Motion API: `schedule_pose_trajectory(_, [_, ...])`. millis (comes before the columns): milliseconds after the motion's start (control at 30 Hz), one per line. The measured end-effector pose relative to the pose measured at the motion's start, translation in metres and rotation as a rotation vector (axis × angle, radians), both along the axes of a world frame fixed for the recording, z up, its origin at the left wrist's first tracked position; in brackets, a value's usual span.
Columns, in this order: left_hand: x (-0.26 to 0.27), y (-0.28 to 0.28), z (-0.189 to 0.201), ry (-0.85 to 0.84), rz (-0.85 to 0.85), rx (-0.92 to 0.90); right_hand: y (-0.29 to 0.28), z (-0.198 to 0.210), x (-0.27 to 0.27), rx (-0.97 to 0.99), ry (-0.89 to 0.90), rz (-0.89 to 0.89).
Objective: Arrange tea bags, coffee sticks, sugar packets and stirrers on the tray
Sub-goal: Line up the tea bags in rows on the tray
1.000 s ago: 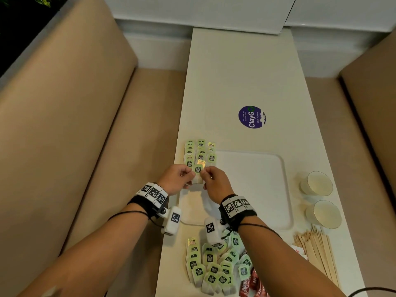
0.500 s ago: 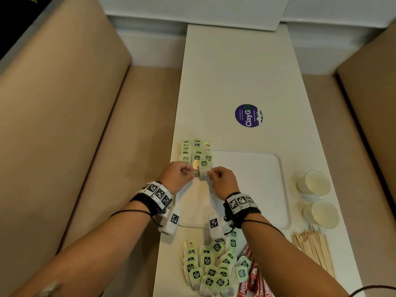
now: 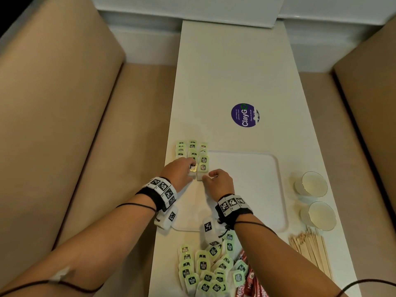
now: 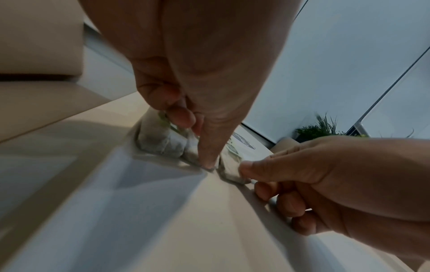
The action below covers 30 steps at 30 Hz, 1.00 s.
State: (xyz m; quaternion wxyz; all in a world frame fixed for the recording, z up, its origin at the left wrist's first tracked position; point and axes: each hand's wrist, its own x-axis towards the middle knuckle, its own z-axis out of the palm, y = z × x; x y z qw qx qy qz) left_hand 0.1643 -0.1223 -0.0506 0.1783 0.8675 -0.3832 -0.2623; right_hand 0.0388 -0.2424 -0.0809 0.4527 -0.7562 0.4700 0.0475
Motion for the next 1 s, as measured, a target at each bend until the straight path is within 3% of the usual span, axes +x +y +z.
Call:
schedule_pose_trajectory(367, [0.003, -0.004, -0.001, 0.014, 0.033, -0.009, -0.003, 0.001, 0.008, -0.022, -0.025, 0.022])
schedule_pose_trajectory(533, [0.012, 0.014, -0.004, 0.039, 0.217, -0.078, -0.009, 0.005, 0.011, -0.059, -0.077, 0.118])
schedule_pose_trajectory(667, [0.016, 0.025, -0.007, 0.080, 0.319, -0.031, -0.008, 0.009, 0.016, -0.079, -0.093, 0.209])
schedule_pose_trajectory(1000, [0.017, 0.017, -0.009, 0.109, 0.349, -0.038, -0.020, 0.016, 0.025, -0.058, 0.028, 0.316])
